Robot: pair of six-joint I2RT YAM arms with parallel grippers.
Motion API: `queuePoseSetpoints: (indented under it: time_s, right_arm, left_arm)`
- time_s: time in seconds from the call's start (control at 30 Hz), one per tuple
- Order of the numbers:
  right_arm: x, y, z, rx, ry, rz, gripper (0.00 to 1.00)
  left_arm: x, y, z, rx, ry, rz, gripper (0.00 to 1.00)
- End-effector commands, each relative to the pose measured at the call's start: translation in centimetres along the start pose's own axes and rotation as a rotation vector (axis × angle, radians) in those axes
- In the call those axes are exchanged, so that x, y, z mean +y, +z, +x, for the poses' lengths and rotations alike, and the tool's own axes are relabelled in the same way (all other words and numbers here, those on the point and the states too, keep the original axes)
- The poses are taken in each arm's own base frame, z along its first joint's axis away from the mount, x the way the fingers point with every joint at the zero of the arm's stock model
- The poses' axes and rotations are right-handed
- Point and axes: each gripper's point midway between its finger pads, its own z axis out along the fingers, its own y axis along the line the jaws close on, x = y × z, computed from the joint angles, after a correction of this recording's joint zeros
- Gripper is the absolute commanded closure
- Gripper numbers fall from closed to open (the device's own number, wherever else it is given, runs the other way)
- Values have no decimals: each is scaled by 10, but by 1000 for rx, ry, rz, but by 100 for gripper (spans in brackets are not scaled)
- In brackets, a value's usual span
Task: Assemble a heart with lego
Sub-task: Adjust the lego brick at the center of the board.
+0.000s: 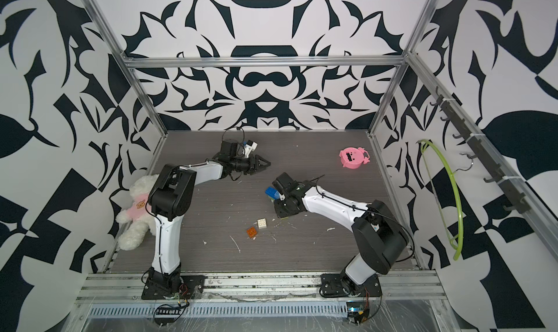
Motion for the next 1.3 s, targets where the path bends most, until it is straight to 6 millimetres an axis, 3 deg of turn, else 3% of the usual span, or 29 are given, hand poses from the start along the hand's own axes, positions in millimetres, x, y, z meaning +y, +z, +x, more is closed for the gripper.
queuePoseSetpoints:
  time_s: [0.0,0.23,0.57,0.73,0.93,1.1,1.27]
  right_arm:
    - [-4,-16,-23,-85,8,-12,99]
    - [-18,-13,-33,-77,15,-3,99]
    - [-43,-14,-51,-87,31,20,99]
    - [-48,-8,-56,-74,24,26,99]
    - [-56,2,-62,-61,17,29,99]
    - [-61,-1,-65,-52,0,45,100]
    - [-69,-30,-61,-67,-10,90,100]
  left_arm:
    - [2,9,16,76,-22,21,48]
    - [-5,11,31,92,-17,19,52]
    - [-13,12,81,121,-32,6,62]
    - [-18,5,96,113,-30,-6,66]
    - [-33,15,114,143,-14,0,68]
    - [-36,12,114,127,-8,-14,67]
    - [-37,-6,95,56,37,-79,53]
